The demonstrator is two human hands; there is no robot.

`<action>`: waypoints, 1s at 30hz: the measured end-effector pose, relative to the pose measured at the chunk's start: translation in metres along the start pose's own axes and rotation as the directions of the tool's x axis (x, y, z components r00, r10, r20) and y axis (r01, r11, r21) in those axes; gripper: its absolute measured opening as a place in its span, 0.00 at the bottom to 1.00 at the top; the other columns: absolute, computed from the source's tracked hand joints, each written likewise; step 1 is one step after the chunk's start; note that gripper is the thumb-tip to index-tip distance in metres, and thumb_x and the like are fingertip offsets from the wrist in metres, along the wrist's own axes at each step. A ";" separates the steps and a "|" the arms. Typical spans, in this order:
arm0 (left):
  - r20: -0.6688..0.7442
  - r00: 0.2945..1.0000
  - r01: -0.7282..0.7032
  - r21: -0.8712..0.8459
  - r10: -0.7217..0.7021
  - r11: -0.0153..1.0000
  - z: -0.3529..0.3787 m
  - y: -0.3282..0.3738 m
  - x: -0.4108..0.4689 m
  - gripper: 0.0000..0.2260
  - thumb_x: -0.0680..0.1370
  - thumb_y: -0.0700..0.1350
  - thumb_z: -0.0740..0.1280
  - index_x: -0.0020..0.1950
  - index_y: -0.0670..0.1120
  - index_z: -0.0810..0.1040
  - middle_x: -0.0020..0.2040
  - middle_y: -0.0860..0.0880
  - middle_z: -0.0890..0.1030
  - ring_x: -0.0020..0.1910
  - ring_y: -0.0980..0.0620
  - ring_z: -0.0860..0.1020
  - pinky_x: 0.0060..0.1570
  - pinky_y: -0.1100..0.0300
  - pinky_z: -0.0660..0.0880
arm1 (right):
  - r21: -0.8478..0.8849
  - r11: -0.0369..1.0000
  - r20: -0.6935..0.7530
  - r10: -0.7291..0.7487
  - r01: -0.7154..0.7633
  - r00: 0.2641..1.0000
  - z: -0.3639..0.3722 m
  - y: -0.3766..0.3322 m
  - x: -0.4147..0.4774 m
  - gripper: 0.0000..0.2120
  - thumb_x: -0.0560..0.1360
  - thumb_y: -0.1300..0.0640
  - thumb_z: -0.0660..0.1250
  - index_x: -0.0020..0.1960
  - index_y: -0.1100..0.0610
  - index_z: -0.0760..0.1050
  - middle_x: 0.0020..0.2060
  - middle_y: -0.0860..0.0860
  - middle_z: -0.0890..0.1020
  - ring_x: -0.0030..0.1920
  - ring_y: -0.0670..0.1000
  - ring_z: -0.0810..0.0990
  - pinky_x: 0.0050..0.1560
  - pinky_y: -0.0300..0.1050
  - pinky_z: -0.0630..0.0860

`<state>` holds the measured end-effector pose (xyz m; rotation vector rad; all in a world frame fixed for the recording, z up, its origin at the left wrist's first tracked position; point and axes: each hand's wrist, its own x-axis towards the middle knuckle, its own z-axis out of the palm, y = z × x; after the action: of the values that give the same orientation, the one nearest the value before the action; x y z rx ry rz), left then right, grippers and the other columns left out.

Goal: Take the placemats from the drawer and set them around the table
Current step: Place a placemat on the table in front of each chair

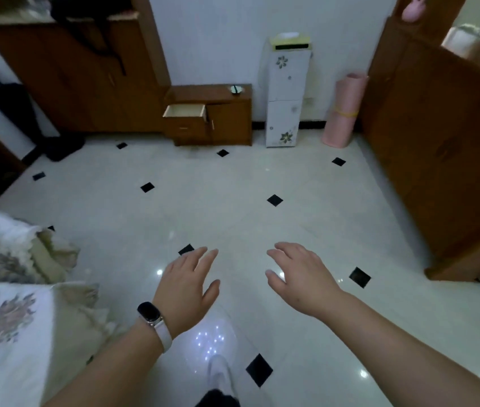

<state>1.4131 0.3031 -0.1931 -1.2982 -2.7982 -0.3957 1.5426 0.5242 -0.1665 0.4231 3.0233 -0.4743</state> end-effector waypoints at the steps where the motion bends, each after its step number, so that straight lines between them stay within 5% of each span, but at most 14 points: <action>1: 0.000 1.000 0.022 -0.004 -0.022 1.000 0.002 -0.011 0.006 0.25 0.75 0.56 0.60 0.70 0.48 0.72 0.65 0.47 0.78 0.60 0.45 0.77 0.57 0.49 0.74 | 0.000 1.000 0.002 -0.017 0.017 1.000 0.002 -0.004 0.019 0.26 0.78 0.42 0.53 0.72 0.53 0.69 0.71 0.51 0.69 0.72 0.53 0.65 0.69 0.50 0.61; 16: -0.065 0.975 0.207 -0.052 -0.210 0.977 -0.006 -0.261 0.159 0.23 0.74 0.57 0.60 0.64 0.48 0.78 0.63 0.44 0.78 0.59 0.42 0.78 0.54 0.47 0.76 | -0.121 0.971 0.042 -0.203 0.207 0.978 -0.011 -0.114 0.314 0.24 0.80 0.44 0.57 0.73 0.52 0.66 0.72 0.49 0.67 0.73 0.50 0.62 0.70 0.46 0.59; 21: -0.153 0.947 0.279 -0.046 -0.282 0.959 -0.032 -0.314 0.173 0.22 0.75 0.58 0.61 0.63 0.47 0.78 0.63 0.45 0.79 0.59 0.42 0.78 0.54 0.47 0.76 | -0.150 0.927 0.106 -0.331 0.345 0.937 -0.007 -0.162 0.389 0.31 0.76 0.38 0.46 0.71 0.52 0.68 0.71 0.50 0.69 0.72 0.52 0.65 0.69 0.49 0.62; 25: -0.191 0.912 0.359 -0.055 -0.363 0.932 -0.039 -0.352 0.179 0.21 0.75 0.57 0.62 0.64 0.48 0.77 0.63 0.45 0.78 0.60 0.42 0.77 0.56 0.47 0.75 | -0.151 0.874 0.148 -0.442 0.462 0.884 0.000 -0.194 0.448 0.24 0.80 0.43 0.55 0.72 0.51 0.67 0.73 0.50 0.67 0.73 0.51 0.63 0.70 0.48 0.60; 30: -0.177 0.873 0.458 -0.022 -0.454 0.889 -0.038 -0.391 0.196 0.21 0.75 0.58 0.62 0.64 0.49 0.76 0.64 0.45 0.78 0.60 0.44 0.77 0.57 0.48 0.74 | -0.091 0.831 0.194 -0.526 0.549 0.828 0.014 -0.221 0.518 0.34 0.73 0.38 0.43 0.71 0.52 0.68 0.72 0.51 0.69 0.72 0.52 0.65 0.69 0.49 0.61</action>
<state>0.9873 0.1980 -0.2141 -0.5427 -2.9157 -0.4655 0.9838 0.4525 -0.1629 -0.4798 2.9485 -0.2847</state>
